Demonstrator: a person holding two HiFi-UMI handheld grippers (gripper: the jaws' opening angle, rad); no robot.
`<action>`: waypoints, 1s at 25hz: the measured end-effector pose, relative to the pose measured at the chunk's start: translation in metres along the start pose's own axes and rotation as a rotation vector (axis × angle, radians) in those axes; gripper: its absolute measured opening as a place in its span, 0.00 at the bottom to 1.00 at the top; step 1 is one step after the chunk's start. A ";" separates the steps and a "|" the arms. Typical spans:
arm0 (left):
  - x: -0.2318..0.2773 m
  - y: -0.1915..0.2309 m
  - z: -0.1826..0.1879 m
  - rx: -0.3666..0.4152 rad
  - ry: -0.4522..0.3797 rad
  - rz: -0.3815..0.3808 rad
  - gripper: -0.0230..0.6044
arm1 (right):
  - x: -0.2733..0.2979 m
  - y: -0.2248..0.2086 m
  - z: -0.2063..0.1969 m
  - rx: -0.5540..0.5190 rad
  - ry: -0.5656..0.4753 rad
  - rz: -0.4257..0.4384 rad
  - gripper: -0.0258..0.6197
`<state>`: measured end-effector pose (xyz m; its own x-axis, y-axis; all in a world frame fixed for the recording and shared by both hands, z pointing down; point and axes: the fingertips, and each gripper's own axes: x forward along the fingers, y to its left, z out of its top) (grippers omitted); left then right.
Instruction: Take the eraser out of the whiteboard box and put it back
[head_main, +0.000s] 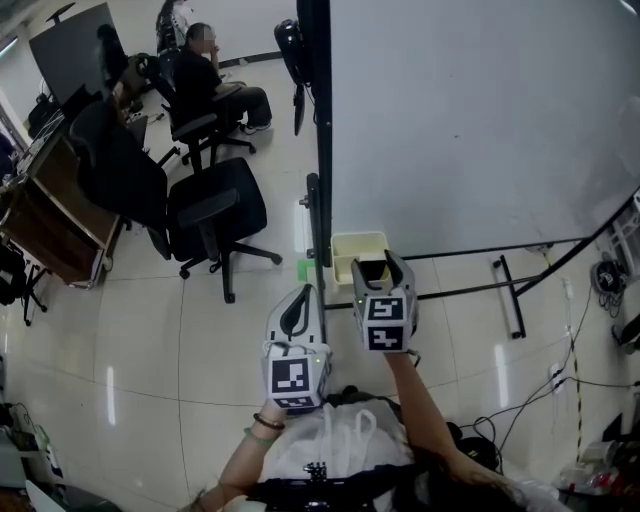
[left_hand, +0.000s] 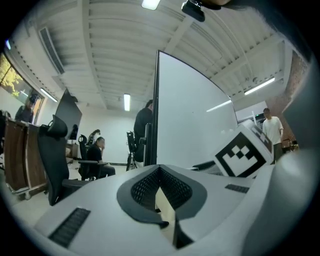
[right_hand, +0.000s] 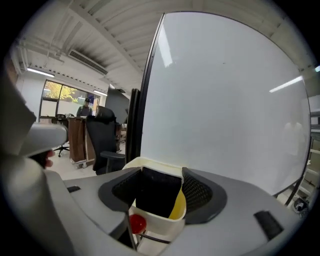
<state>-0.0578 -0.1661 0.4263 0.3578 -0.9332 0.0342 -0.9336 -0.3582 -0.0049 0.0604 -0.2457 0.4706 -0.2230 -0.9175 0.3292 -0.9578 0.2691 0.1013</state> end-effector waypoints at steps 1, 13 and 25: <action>0.000 0.002 0.000 -0.001 -0.001 0.004 0.04 | -0.006 -0.001 0.010 0.003 -0.030 0.003 0.45; 0.008 -0.006 -0.001 0.025 0.009 -0.019 0.04 | -0.059 -0.013 0.065 -0.004 -0.179 0.019 0.45; 0.005 -0.011 0.001 0.037 -0.012 -0.037 0.04 | -0.057 -0.005 0.058 -0.001 -0.160 0.039 0.45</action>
<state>-0.0458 -0.1672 0.4260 0.3921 -0.9197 0.0230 -0.9188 -0.3927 -0.0407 0.0669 -0.2119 0.3975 -0.2857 -0.9414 0.1793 -0.9478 0.3052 0.0920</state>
